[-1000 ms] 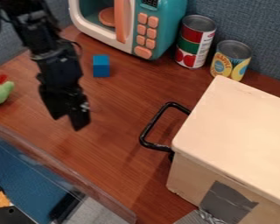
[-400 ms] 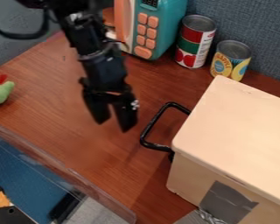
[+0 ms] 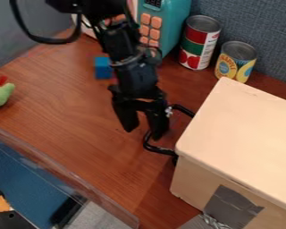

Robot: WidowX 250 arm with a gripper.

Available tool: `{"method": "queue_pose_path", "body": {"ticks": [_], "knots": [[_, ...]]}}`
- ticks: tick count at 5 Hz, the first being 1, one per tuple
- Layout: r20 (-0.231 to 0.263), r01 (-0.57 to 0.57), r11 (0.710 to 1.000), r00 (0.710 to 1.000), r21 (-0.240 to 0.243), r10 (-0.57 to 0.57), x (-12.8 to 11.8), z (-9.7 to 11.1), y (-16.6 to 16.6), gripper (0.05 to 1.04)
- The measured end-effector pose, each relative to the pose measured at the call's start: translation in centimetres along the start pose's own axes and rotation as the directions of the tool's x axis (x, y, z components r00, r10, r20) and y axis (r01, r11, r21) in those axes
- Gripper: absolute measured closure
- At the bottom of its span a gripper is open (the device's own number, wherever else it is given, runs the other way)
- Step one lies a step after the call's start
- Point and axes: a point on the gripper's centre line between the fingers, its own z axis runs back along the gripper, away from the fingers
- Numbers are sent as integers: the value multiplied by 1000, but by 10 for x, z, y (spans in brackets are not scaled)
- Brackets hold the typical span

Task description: Opening drawer

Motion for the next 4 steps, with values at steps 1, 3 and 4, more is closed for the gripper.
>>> {"method": "queue_pose_path", "body": {"ticks": [1,3,4], "knots": [[-16,-12,1000,1000,11,12,5,-17,-2,84],[-33,-25,999,999,29,26,12,-41,6,439],[-41,-12,998,999,57,14,12,-43,12,749]]}}
